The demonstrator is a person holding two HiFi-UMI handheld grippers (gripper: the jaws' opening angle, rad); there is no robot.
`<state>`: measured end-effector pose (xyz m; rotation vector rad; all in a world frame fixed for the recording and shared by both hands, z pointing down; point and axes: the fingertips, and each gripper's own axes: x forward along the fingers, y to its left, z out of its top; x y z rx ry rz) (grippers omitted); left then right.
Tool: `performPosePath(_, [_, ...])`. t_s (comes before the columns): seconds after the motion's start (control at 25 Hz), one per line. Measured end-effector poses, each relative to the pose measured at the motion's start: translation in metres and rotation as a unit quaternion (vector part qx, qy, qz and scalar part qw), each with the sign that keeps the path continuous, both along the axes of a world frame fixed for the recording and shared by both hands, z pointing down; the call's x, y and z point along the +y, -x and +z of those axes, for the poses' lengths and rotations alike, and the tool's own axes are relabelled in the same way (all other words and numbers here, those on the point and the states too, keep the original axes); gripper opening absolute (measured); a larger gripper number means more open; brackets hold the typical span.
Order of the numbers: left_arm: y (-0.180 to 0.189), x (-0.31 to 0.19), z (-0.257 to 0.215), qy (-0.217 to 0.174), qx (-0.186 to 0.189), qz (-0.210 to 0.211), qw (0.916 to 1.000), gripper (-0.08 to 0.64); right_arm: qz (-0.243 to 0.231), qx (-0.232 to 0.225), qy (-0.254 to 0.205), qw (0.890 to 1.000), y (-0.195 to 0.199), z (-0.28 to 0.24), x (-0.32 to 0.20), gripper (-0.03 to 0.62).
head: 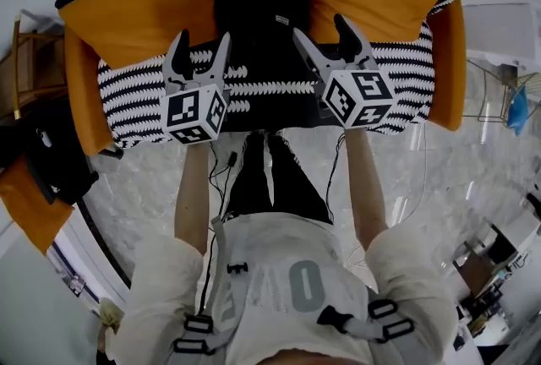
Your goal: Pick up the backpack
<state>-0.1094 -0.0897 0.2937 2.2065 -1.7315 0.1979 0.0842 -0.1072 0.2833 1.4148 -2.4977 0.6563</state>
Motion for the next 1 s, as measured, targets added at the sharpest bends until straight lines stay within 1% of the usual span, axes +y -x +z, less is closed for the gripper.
performPosePath(0.2, [0.011, -0.027, 0.106, 0.056, -0.006, 0.006, 0.9984, 0.31, -0.01, 0.026, 0.035, 0.999, 0.002, 0.091, -0.037, 0.371])
performPosePath(0.36, [0.013, -0.044, 0.186, 0.11, 0.004, 0.003, 0.994, 0.31, -0.019, 0.048, 0.066, 0.996, -0.002, 0.16, -0.062, 0.371])
performPosePath(0.48, [0.016, -0.058, 0.239, 0.142, 0.008, -0.001, 0.9899, 0.31, -0.026, 0.061, 0.084, 0.994, 0.001, 0.206, -0.079, 0.371])
performPosePath(0.64, [0.015, -0.072, 0.288, 0.166, -0.005, 0.013, 0.9861, 0.31, -0.029, 0.081, 0.097, 0.992, 0.004, 0.254, -0.099, 0.371])
performPosePath(0.76, [0.009, -0.084, 0.326, 0.19, -0.002, 0.018, 0.9816, 0.31, -0.024, 0.089, 0.113, 0.989, -0.001, 0.291, -0.118, 0.371])
performPosePath(0.84, [0.007, -0.087, 0.346, 0.207, 0.0, 0.025, 0.978, 0.31, -0.021, 0.085, 0.129, 0.988, -0.003, 0.311, -0.125, 0.371])
performPosePath(0.92, [0.005, -0.088, 0.353, 0.216, 0.002, 0.032, 0.9759, 0.309, -0.019, 0.084, 0.139, 0.987, -0.004, 0.319, -0.127, 0.371])
performPosePath(1.0, [0.005, -0.092, 0.349, 0.215, 0.006, 0.034, 0.976, 0.308, -0.017, 0.091, 0.141, 0.986, -0.005, 0.318, -0.126, 0.372])
